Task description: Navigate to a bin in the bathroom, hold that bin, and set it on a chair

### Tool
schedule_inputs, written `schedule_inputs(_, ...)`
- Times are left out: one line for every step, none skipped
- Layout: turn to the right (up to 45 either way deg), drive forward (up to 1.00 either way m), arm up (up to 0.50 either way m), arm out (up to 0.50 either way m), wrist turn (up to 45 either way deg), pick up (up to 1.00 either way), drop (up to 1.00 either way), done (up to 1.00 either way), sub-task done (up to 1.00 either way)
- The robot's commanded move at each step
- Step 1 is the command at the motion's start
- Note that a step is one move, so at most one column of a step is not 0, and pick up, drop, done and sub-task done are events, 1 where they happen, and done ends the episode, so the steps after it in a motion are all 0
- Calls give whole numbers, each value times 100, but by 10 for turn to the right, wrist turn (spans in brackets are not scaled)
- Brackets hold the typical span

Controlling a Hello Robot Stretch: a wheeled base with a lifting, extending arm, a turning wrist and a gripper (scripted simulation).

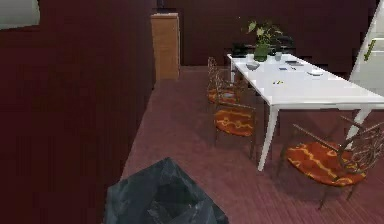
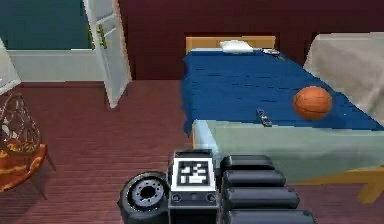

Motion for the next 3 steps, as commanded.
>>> schedule_inputs(0, 100, 0, 0, 0, 0, 0, 0, 0)
schedule_inputs(0, 50, 0, 0, 0, 0, 0, 0, 0)
schedule_inputs(-450, 0, 0, 0, 0, 0, 0, 0, 0)
